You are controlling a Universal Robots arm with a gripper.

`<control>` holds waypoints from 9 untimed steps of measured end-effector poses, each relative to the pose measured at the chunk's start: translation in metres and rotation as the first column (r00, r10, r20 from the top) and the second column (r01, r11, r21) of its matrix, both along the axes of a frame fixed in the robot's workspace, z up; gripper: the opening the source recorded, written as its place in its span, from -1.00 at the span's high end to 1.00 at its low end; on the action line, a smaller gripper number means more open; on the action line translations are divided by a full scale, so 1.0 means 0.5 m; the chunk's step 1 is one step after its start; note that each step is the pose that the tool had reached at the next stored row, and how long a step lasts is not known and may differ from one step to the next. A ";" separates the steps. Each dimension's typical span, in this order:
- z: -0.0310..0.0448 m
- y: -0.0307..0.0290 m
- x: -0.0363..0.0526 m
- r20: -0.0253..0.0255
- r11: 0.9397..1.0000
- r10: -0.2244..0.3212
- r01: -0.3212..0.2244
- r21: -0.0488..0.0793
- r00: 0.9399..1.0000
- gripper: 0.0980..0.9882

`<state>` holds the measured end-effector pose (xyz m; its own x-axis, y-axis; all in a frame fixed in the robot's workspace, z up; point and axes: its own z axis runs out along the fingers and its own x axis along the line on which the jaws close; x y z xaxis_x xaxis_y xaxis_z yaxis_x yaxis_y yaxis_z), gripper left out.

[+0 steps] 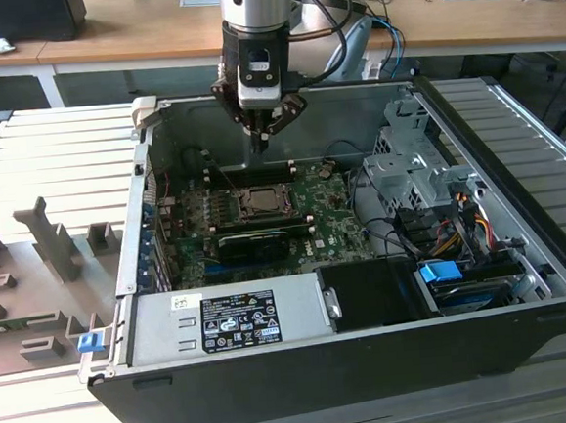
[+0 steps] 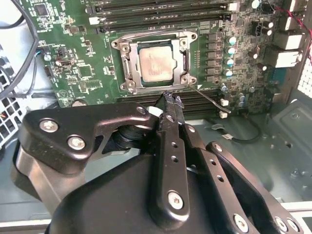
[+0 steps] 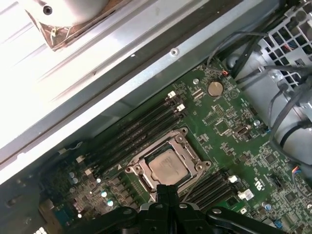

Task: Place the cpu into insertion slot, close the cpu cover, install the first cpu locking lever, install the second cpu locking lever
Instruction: 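Install the first cpu locking lever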

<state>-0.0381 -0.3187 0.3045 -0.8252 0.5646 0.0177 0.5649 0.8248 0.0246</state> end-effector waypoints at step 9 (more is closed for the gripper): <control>0.000 0.000 0.000 0.000 0.996 0.086 -0.086 0.000 0.996 0.98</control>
